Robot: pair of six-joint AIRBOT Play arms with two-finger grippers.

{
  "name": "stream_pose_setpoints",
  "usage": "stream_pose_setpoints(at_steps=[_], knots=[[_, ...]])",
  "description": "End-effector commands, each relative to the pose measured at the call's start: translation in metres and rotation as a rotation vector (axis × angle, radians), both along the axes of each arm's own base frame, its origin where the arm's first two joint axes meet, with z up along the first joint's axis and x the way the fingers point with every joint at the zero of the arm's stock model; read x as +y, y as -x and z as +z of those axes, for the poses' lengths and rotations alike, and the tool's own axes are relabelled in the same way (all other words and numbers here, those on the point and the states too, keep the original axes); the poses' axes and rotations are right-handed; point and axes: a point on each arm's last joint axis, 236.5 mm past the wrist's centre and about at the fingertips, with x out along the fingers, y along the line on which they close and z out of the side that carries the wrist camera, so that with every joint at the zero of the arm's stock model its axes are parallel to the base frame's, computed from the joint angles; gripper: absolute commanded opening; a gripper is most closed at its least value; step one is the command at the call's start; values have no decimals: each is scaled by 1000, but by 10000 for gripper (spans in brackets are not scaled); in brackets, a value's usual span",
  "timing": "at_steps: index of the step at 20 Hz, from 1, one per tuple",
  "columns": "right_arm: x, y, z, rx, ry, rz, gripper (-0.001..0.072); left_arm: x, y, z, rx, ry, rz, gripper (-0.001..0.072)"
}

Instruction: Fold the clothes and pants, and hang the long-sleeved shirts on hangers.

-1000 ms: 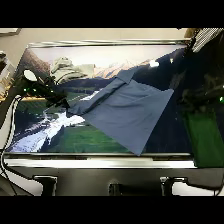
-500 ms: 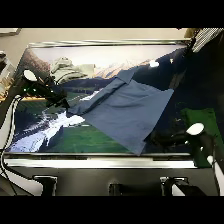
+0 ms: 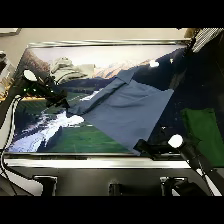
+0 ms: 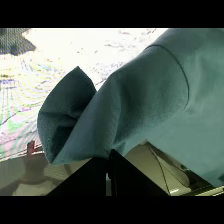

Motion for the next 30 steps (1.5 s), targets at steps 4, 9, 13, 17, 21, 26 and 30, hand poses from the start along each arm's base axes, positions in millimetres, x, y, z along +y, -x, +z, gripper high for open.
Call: stream_pose_setpoints(at_steps=[4,9,13,17,21,26,30], knots=[[3,-10,-12,-20,43,-50,88,0,0,0,-1,0,-1,15],[12,-55,51,-248,-14,-59,26,-14,-18,44,-137,178,6,14],[7,-118,193,-632,15,-13,26,11,-54,154,-534,183,5,14],[-15,-130,373,-1016,95,16,27,39,-40,313,-985,75,57,14],[-42,-76,547,-1417,86,-30,27,42,52,463,-1402,-44,120,14],[-61,-18,634,-1637,37,-87,27,56,170,546,-1655,-238,273,14],[-78,-41,616,-1567,149,-129,27,88,197,557,-1680,-368,414,14]])
